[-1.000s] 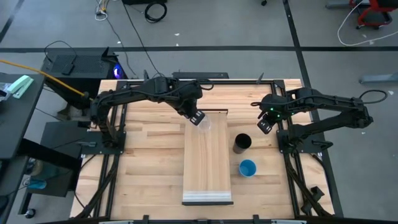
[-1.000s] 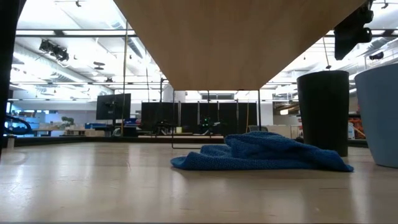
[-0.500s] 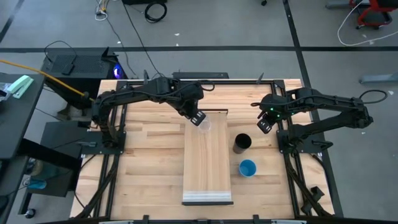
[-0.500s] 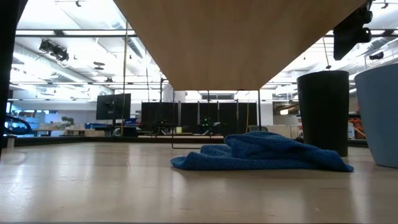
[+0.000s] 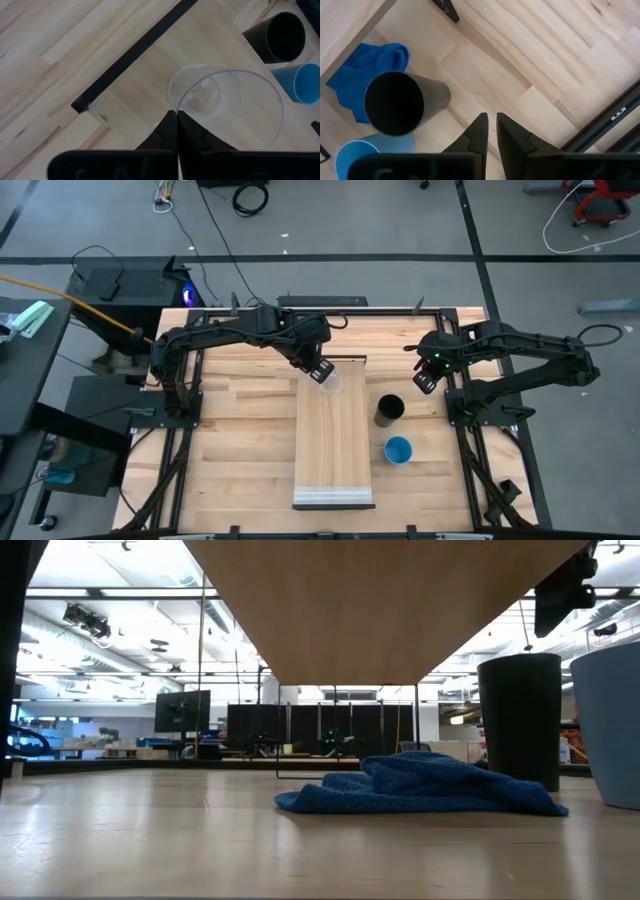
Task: Stack small to large cups/mugs on shelf
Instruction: Put the transparent cup on the shelf
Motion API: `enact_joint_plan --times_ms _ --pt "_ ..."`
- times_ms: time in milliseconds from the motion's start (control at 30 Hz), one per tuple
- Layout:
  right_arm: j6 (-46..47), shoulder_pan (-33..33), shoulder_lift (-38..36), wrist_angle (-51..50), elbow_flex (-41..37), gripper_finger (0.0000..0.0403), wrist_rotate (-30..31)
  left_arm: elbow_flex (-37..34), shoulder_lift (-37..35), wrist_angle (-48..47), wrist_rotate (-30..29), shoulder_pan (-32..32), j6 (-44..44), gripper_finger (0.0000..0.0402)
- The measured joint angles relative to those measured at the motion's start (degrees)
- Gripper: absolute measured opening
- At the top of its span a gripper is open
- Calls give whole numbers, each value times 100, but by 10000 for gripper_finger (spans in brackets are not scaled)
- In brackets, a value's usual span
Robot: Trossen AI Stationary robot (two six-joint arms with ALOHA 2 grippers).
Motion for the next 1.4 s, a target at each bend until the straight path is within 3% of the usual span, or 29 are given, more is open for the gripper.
enact_joint_plan --times_ms 500,800,1400 --pt "-11 0 0 -2 0 44 18 0 0 2 2 0 -59 25" --pt "-11 -1 0 -2 0 44 18 0 0 201 88 0 -16 19" --pt "-13 -2 0 -2 0 44 16 0 -2 299 223 7 53 56"
